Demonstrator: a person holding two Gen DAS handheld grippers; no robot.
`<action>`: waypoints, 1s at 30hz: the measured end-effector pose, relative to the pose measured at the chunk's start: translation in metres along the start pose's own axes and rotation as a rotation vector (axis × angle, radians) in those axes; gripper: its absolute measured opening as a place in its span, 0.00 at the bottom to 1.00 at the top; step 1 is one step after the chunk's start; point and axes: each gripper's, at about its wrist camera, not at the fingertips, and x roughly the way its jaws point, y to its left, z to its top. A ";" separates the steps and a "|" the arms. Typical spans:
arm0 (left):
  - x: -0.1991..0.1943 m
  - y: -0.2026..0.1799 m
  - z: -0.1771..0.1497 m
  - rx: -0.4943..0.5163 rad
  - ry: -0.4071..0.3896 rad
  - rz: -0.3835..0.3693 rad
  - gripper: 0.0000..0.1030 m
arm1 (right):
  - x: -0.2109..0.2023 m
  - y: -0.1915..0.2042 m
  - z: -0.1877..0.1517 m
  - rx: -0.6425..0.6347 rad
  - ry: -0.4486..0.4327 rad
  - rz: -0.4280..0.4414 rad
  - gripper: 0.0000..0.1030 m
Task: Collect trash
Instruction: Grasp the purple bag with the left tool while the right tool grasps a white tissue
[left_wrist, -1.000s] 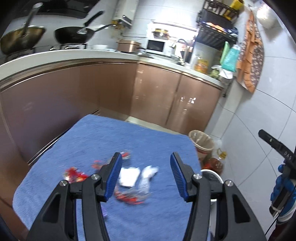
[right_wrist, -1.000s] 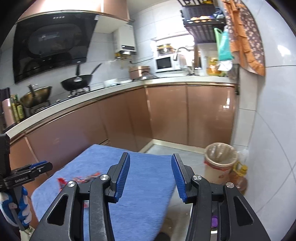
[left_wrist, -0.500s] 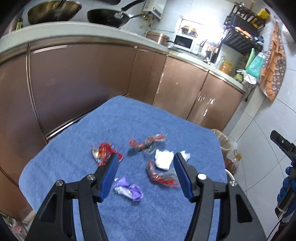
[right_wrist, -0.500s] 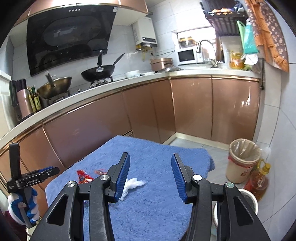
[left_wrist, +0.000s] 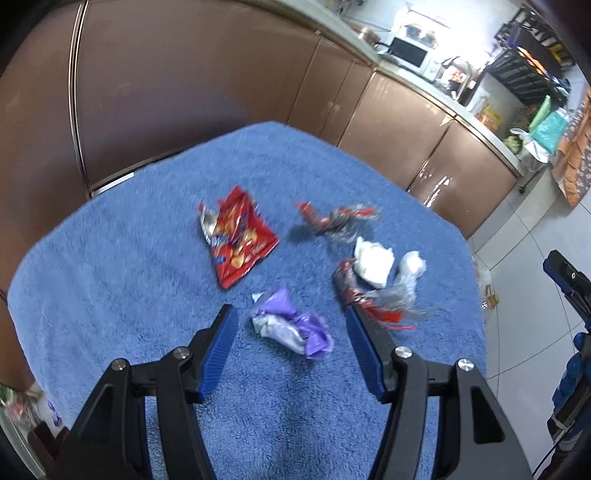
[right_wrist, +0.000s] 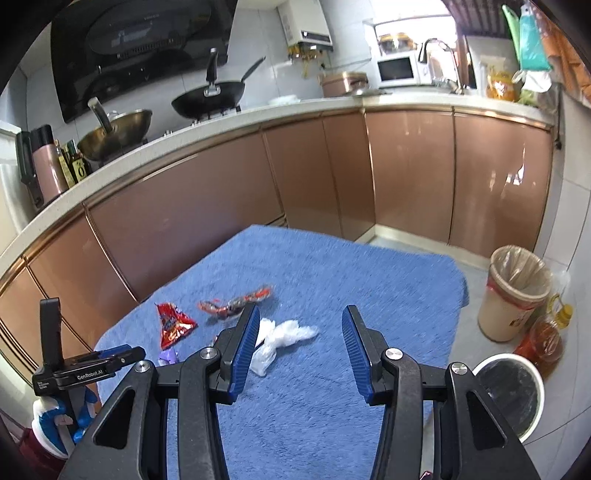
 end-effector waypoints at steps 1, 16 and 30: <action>0.003 0.001 0.000 -0.007 0.006 -0.002 0.58 | 0.005 0.001 -0.001 0.001 0.008 0.004 0.45; 0.049 -0.001 -0.002 -0.014 0.071 0.005 0.56 | 0.091 0.027 -0.002 -0.045 0.147 0.072 0.45; 0.072 0.012 0.002 -0.037 0.100 -0.078 0.37 | 0.185 0.074 -0.006 -0.089 0.353 0.150 0.44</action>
